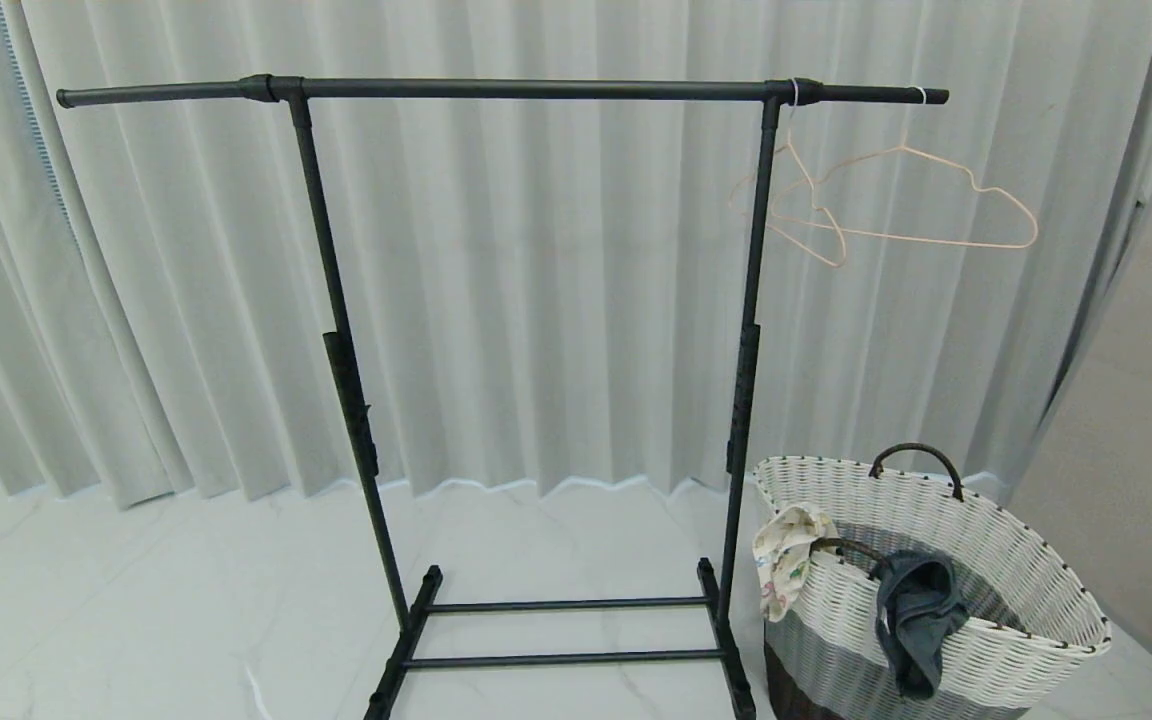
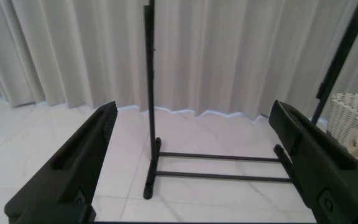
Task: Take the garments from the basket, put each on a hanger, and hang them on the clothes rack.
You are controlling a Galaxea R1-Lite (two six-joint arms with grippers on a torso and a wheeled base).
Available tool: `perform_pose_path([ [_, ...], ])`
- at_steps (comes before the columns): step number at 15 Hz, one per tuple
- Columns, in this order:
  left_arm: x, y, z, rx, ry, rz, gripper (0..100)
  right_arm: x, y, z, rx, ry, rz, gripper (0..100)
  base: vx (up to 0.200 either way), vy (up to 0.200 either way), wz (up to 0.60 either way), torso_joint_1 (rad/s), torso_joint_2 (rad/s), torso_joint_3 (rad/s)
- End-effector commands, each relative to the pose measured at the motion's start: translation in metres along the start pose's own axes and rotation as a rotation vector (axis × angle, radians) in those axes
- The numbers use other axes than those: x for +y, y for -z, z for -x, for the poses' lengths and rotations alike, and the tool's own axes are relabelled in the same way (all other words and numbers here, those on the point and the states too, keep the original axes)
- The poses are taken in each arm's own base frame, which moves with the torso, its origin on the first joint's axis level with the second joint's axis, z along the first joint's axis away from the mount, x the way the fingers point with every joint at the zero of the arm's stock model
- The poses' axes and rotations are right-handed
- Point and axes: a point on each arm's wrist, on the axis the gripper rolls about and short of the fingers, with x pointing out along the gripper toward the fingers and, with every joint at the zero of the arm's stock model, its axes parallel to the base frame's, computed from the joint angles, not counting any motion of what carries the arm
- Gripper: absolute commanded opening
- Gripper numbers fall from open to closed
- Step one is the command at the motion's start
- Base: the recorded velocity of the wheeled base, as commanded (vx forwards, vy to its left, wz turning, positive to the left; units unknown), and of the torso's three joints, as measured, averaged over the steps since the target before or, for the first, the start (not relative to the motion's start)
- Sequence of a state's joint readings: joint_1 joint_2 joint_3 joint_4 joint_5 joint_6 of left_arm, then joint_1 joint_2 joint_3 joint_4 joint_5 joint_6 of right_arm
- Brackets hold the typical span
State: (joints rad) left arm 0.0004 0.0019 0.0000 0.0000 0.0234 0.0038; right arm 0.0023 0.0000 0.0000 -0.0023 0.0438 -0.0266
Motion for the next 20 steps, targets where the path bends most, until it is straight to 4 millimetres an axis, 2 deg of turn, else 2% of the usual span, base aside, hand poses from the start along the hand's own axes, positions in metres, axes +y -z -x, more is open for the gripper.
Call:
perform_pose_path([
  [1,0.0,0.0,-0.0001,0.001,-0.001,0.001,100,0.0,-0.0001,0.0,-0.001,0.0,0.001,100,0.0,0.0,0.0,0.0,0.0,0.0],
  [5,0.0,0.0,-0.0001,0.001,-0.001,0.001,100,0.0,-0.0001,0.0,-0.001,0.0,0.001,100,0.0,0.0,0.0,0.0,0.0,0.0],
  [20,0.0001,0.0,-0.0001,0.001,-0.002,0.004,100,0.0,-0.0001,0.0,-0.001,0.0,0.024,100,0.2,0.0,0.0,0.005,0.0,0.003],
])
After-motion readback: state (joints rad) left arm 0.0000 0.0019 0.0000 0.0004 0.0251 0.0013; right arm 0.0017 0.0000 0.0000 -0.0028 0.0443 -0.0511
